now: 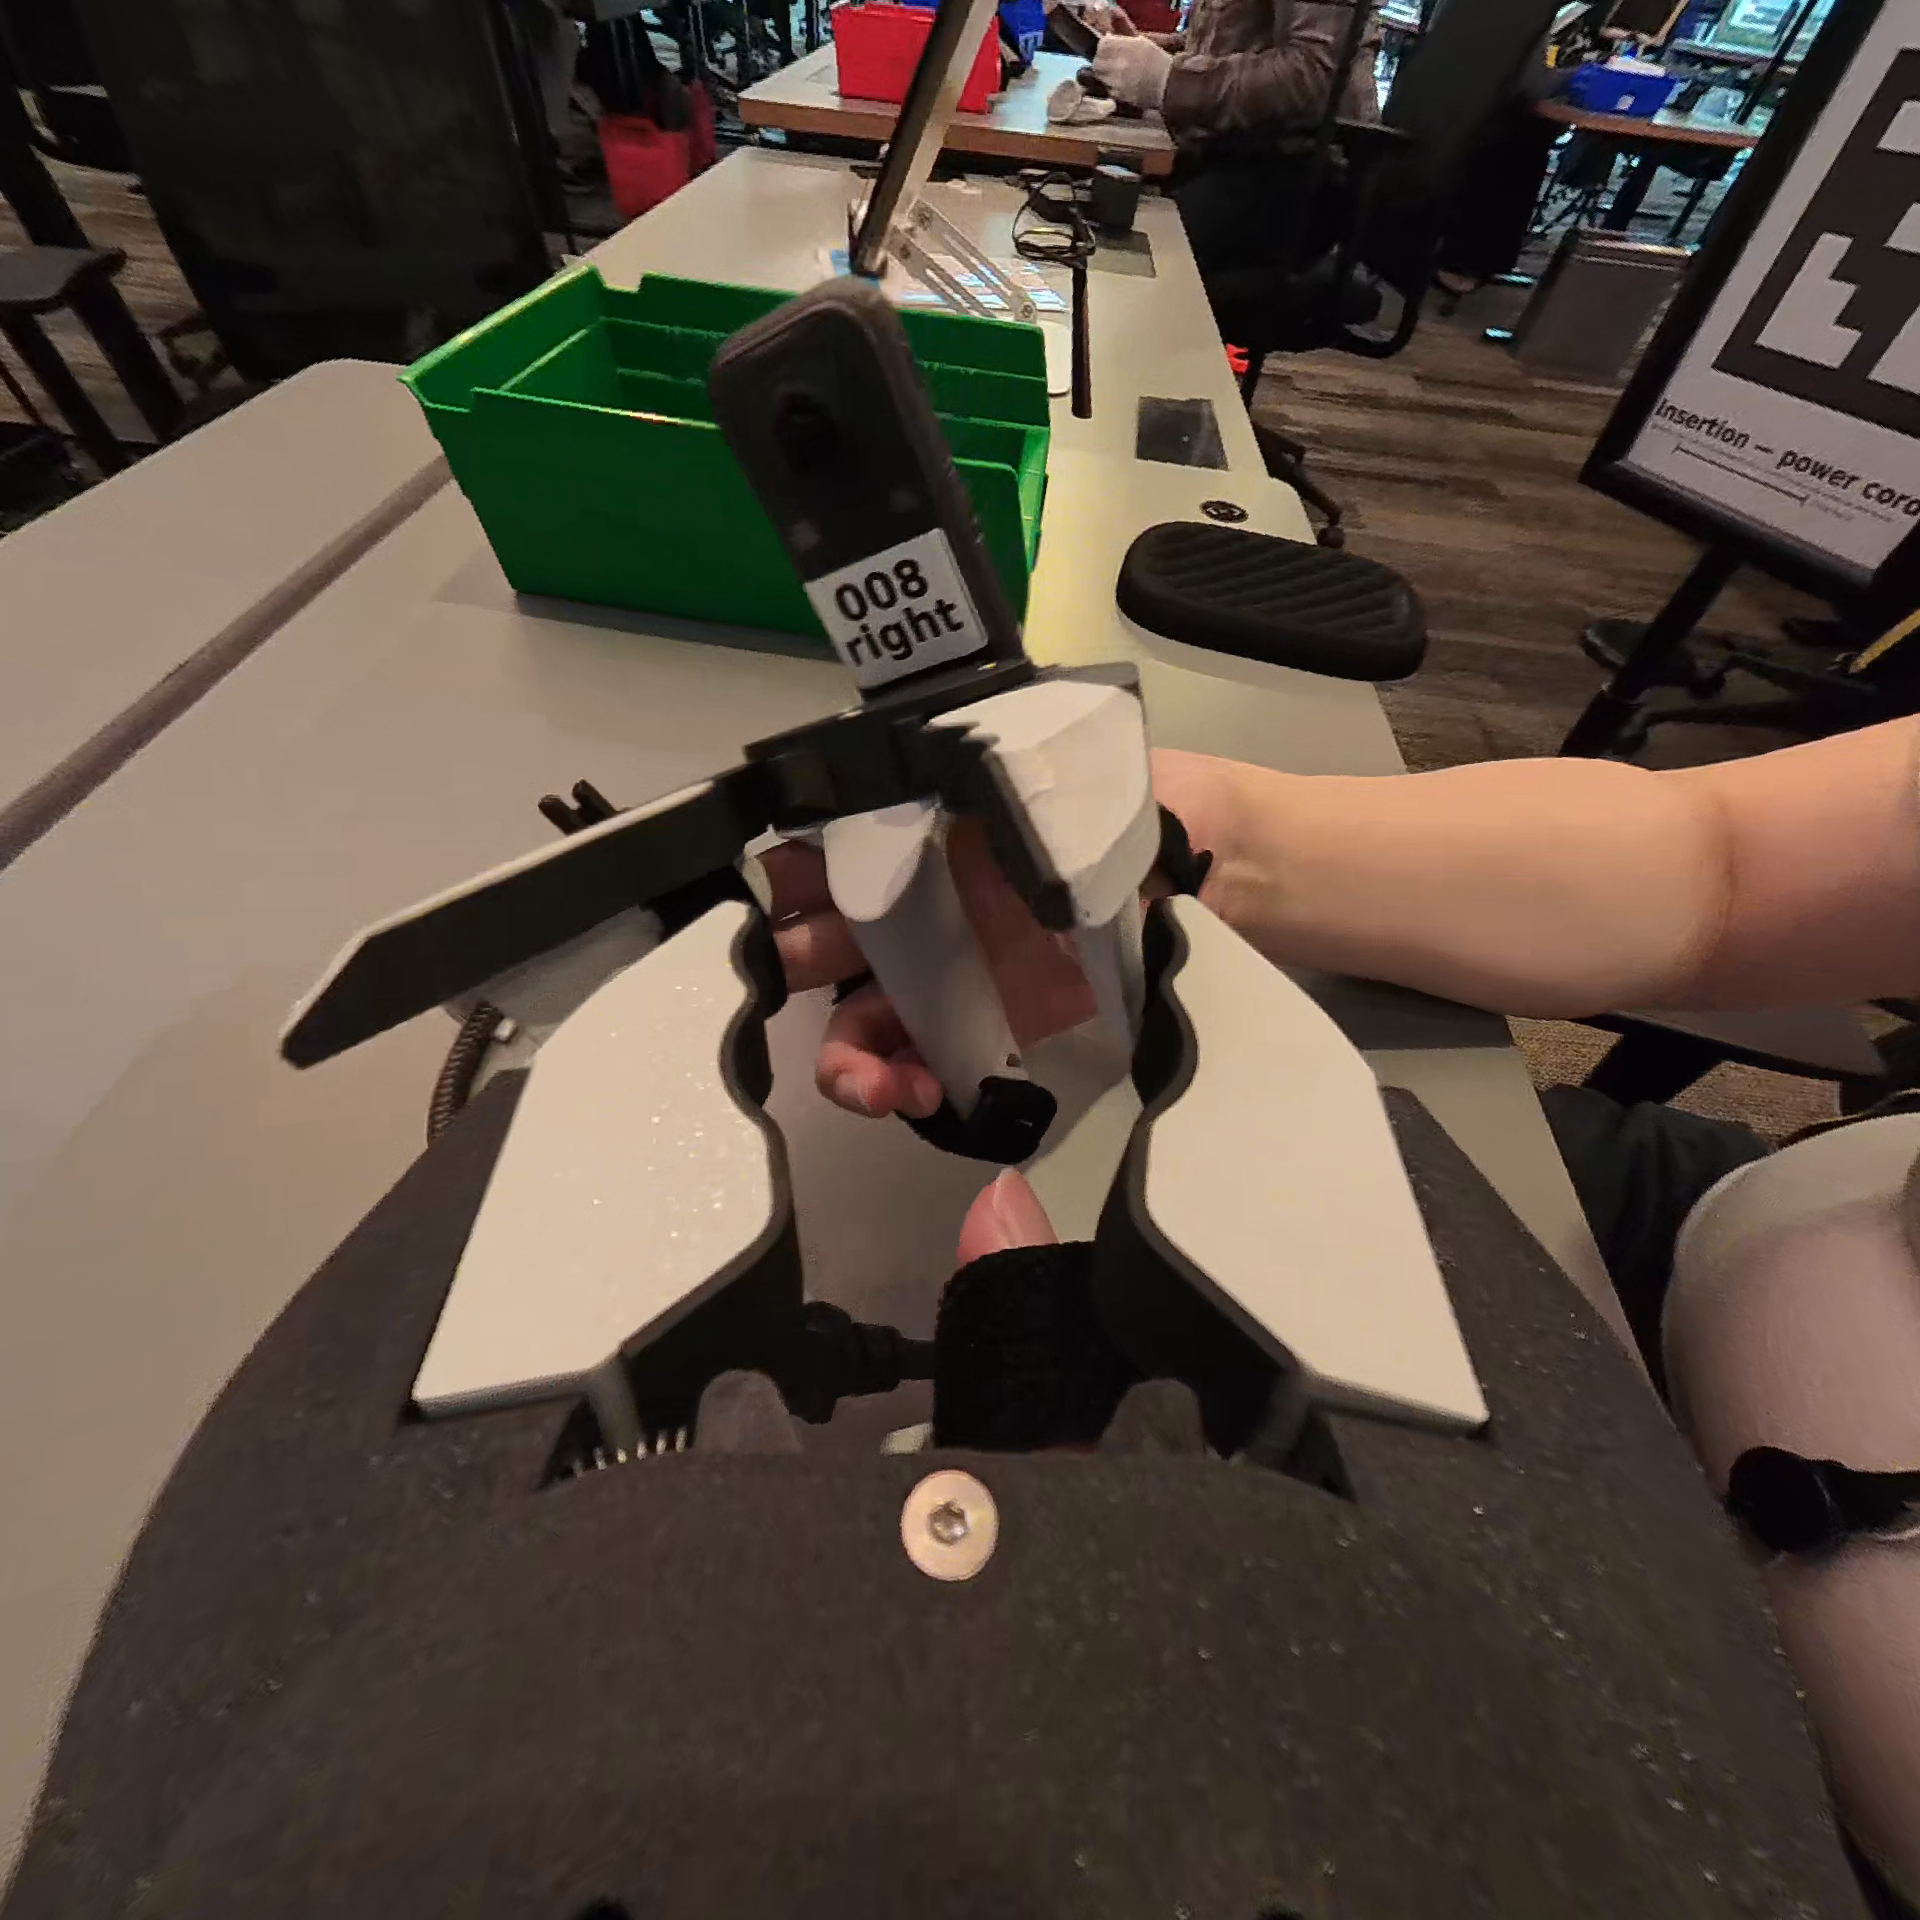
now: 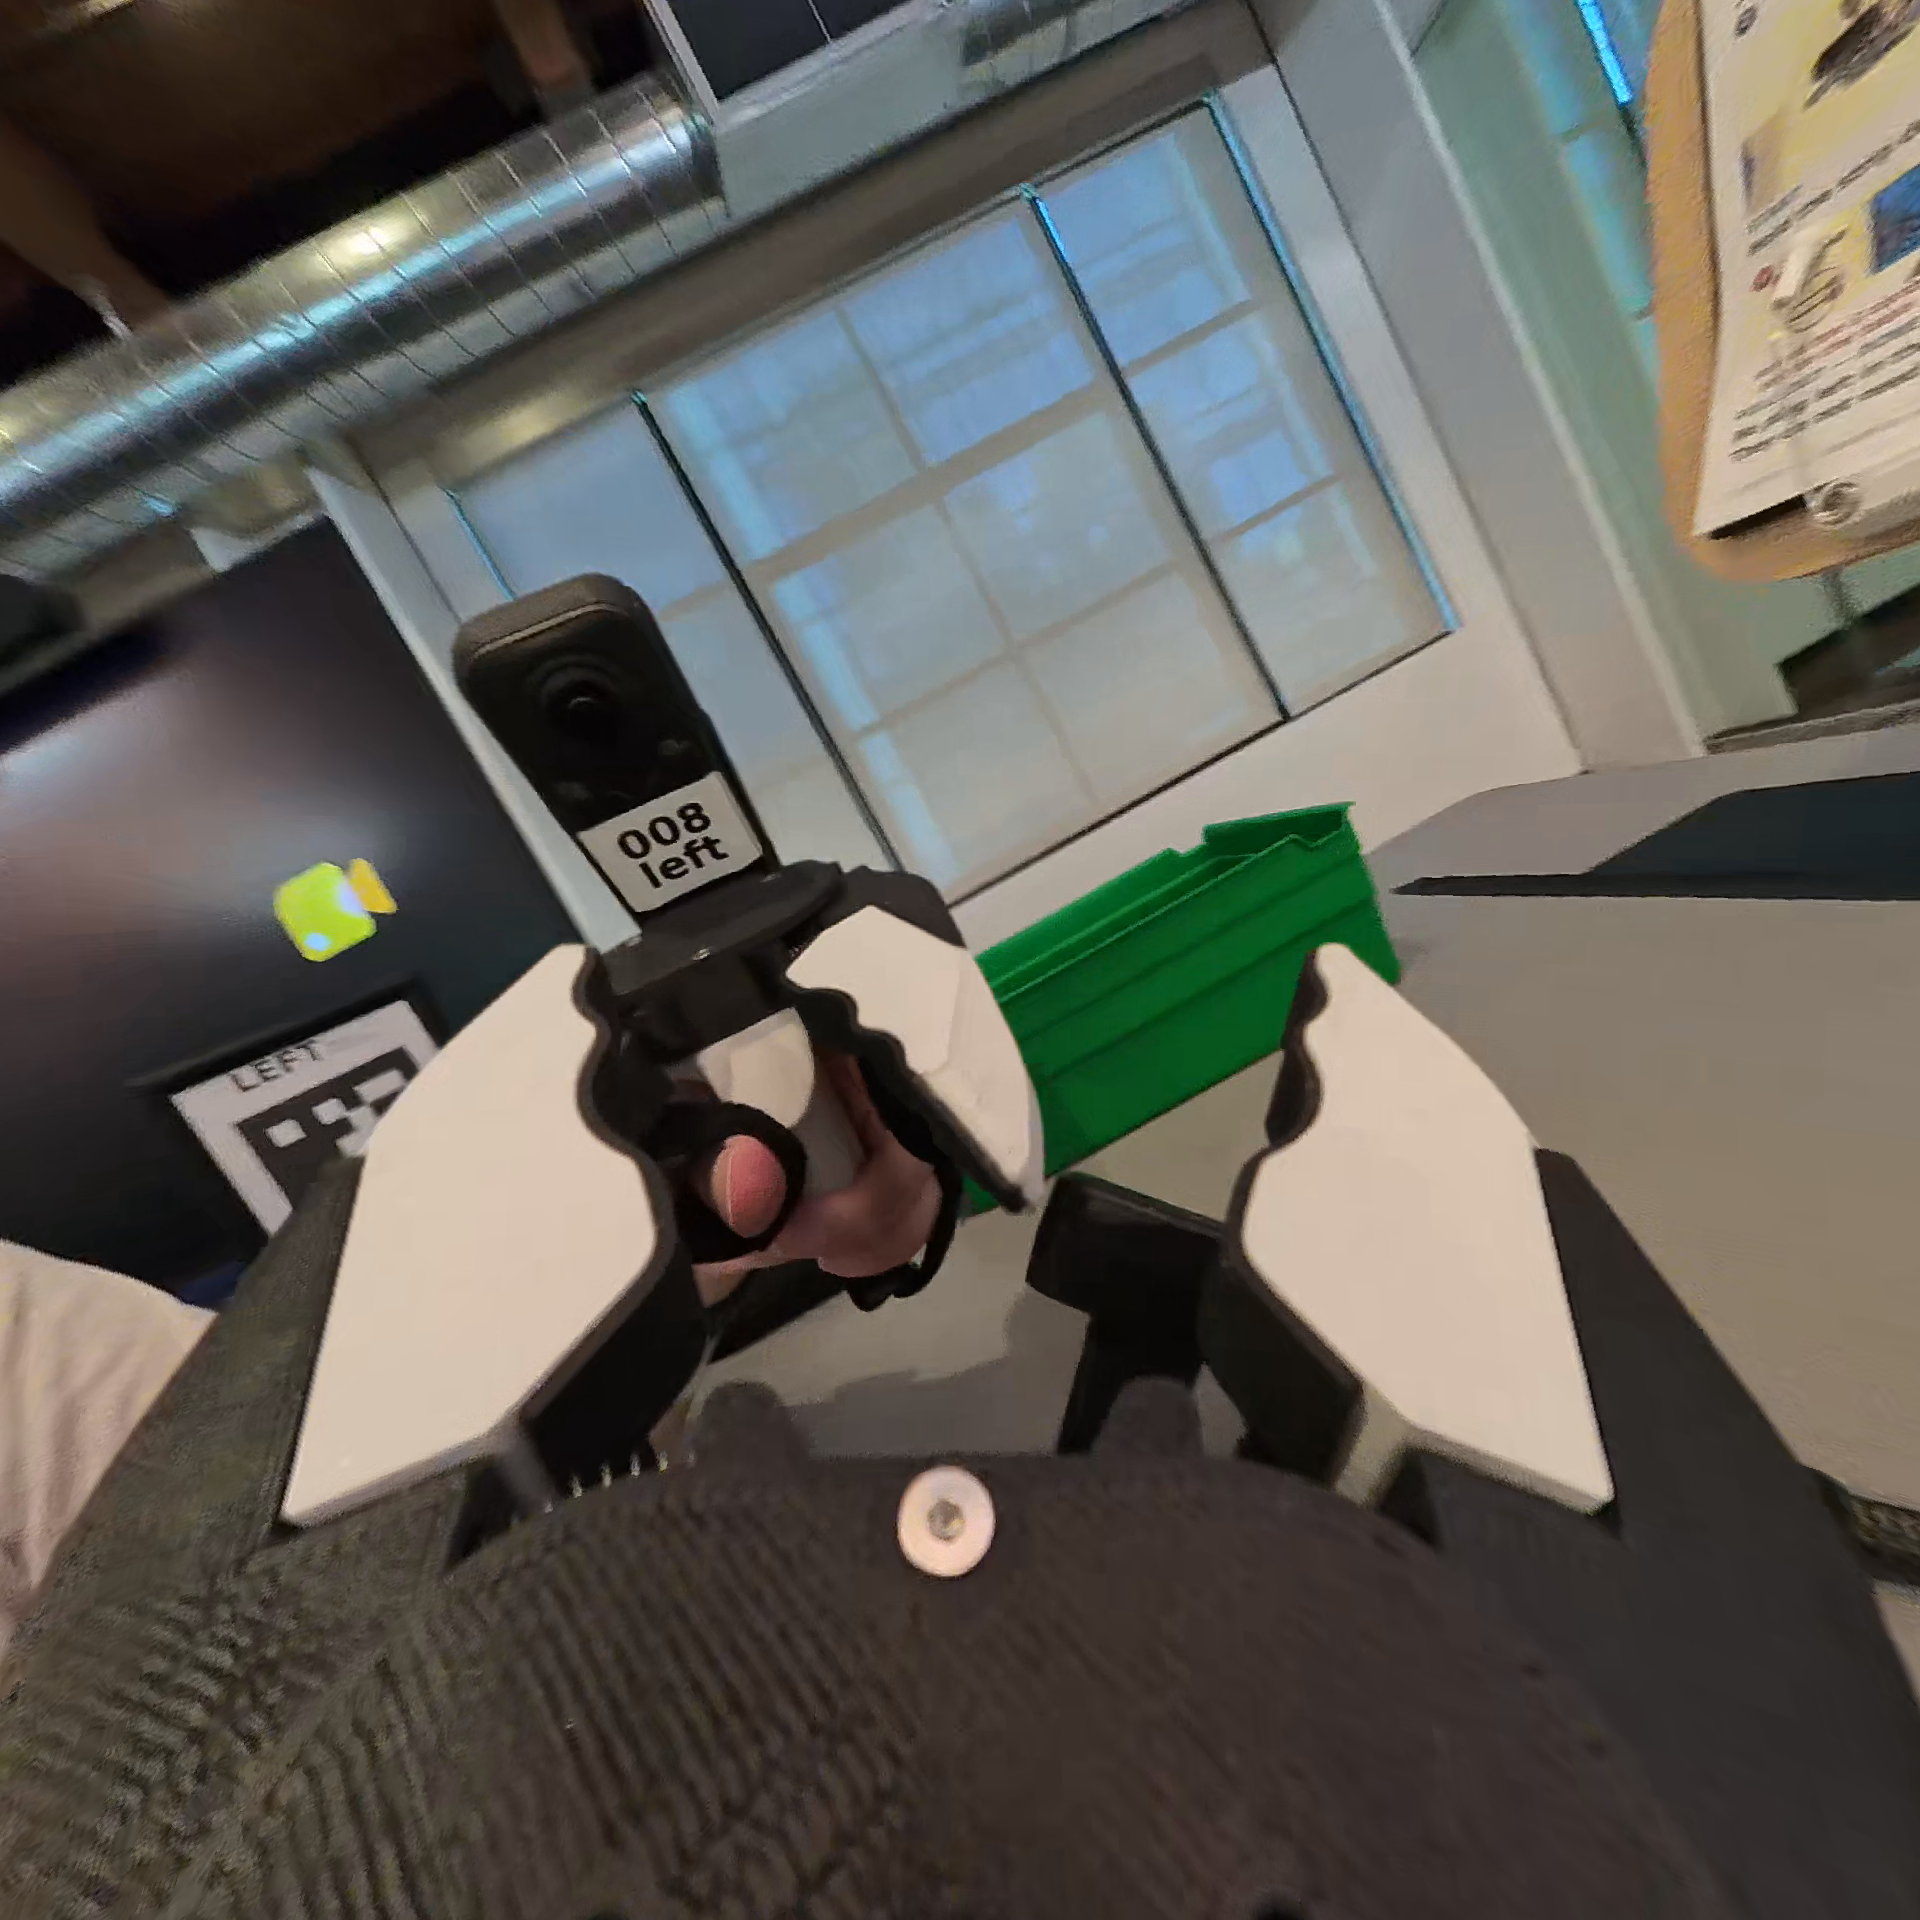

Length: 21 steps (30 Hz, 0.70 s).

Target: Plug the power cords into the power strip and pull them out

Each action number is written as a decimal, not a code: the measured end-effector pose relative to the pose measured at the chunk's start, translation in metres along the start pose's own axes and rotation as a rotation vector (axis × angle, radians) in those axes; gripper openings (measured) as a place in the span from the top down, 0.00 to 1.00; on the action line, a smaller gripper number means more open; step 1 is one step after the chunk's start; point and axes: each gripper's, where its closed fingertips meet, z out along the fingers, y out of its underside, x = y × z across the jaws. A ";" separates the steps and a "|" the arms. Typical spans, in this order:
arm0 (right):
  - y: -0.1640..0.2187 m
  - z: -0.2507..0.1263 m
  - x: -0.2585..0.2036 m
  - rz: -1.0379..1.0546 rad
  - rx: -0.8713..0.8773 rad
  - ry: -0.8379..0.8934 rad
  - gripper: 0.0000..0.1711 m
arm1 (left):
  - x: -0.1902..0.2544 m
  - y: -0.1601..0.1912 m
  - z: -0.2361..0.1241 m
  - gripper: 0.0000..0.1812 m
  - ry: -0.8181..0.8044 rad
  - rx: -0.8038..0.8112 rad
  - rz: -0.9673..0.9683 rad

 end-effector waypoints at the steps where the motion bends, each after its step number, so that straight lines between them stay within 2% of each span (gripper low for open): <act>1: 0.000 0.000 -0.001 0.014 0.009 -0.019 0.30 | 0.000 0.000 0.000 0.62 -0.003 -0.002 0.003; 7: 0.003 0.000 -0.017 0.085 0.033 -0.166 0.30 | 0.015 -0.002 0.006 0.63 0.058 -0.008 0.020; 13: 0.007 -0.002 -0.015 0.112 0.029 -0.195 0.26 | 0.016 0.001 0.010 0.64 0.050 -0.032 0.038; 16: 0.002 -0.002 -0.011 0.138 0.072 -0.202 0.28 | 0.014 -0.002 0.009 0.73 0.046 0.001 0.019; 17: -0.002 -0.003 -0.011 0.117 0.094 -0.208 0.31 | 0.012 0.000 0.008 0.74 0.045 -0.002 0.009; 18: -0.005 -0.006 -0.018 0.085 0.100 -0.255 0.41 | 0.008 0.003 0.008 0.76 0.039 -0.016 -0.009; 19: -0.008 -0.011 -0.031 0.048 0.110 -0.332 0.64 | 0.010 0.007 0.010 0.79 0.061 -0.029 -0.019; 20: -0.010 -0.015 -0.039 0.017 0.112 -0.371 0.80 | 0.014 0.008 0.012 0.80 0.094 -0.022 -0.036; 21: -0.010 -0.017 -0.040 0.003 0.091 -0.370 0.80 | 0.016 0.009 0.014 0.81 0.111 -0.026 -0.040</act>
